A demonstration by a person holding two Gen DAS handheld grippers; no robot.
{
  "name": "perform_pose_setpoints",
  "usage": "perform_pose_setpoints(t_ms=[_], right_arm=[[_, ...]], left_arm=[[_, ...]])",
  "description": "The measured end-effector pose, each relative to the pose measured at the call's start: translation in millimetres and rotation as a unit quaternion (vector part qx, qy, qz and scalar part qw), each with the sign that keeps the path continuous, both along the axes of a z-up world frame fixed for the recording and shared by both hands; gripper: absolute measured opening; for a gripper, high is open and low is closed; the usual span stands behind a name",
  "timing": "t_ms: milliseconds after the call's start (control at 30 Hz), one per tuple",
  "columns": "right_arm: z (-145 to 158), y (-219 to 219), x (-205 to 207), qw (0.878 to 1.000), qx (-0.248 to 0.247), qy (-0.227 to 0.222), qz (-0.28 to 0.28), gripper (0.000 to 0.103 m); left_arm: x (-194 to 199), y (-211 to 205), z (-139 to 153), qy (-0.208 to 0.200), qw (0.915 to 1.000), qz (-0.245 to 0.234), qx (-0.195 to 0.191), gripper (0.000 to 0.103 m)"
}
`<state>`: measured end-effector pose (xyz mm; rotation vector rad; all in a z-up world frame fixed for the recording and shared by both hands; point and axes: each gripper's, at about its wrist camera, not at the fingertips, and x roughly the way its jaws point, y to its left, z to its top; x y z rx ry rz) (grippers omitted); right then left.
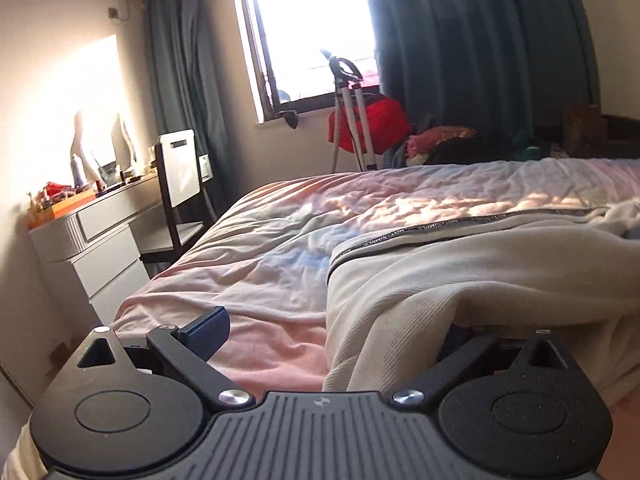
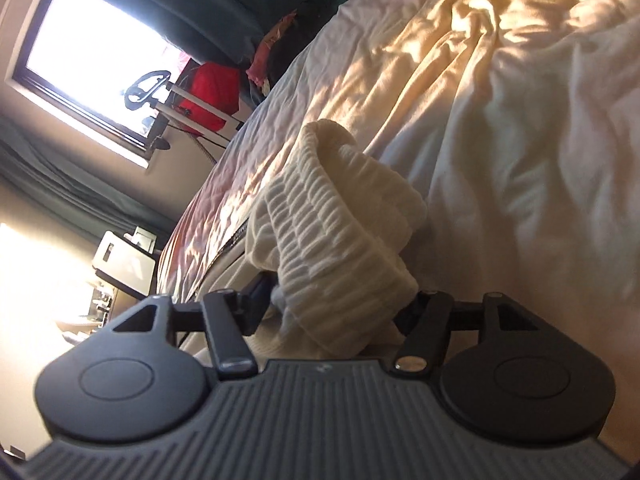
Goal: Fold clothes
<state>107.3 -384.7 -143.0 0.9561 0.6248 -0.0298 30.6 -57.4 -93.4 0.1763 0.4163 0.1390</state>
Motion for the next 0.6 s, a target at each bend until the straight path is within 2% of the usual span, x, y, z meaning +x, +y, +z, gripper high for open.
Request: perform_pose_setpoints(t_ms=[33, 67, 133, 233, 400, 433, 600], right_arm=[[2, 3, -1, 1.000, -0.008, -0.001, 0.008, 0.069], [4, 7, -1, 1.000, -0.017, -0.003, 0.014, 0.081], [3, 12, 0, 0.999, -0.021, -0.002, 0.027, 0.090], [-1, 19, 4, 0.998, -0.027, 0.004, 0.047, 0.090], [-9, 24, 11, 0.995, -0.065, 0.032, 0.061, 0.091], [-13, 23, 12, 0.996, -0.054, 0.037, 0.059, 0.095], [-11, 26, 15, 0.996, -0.031, 0.035, 0.070, 0.100]], left_arm=[[-1, 5, 2, -0.001, 0.9999, 0.010, -0.008, 0.101], [-1, 10, 4, -0.002, 0.9997, 0.020, -0.017, 0.101], [-2, 20, 8, -0.004, 0.9987, 0.040, -0.033, 0.101], [3, 32, 5, 0.034, 0.9958, 0.049, -0.069, 0.101], [0, 28, 0, 0.055, 0.9963, 0.044, -0.050, 0.101], [-1, 26, -1, 0.056, 0.9966, 0.042, -0.044, 0.101], [7, 24, -4, 0.066, 0.9964, 0.039, -0.036, 0.101]])
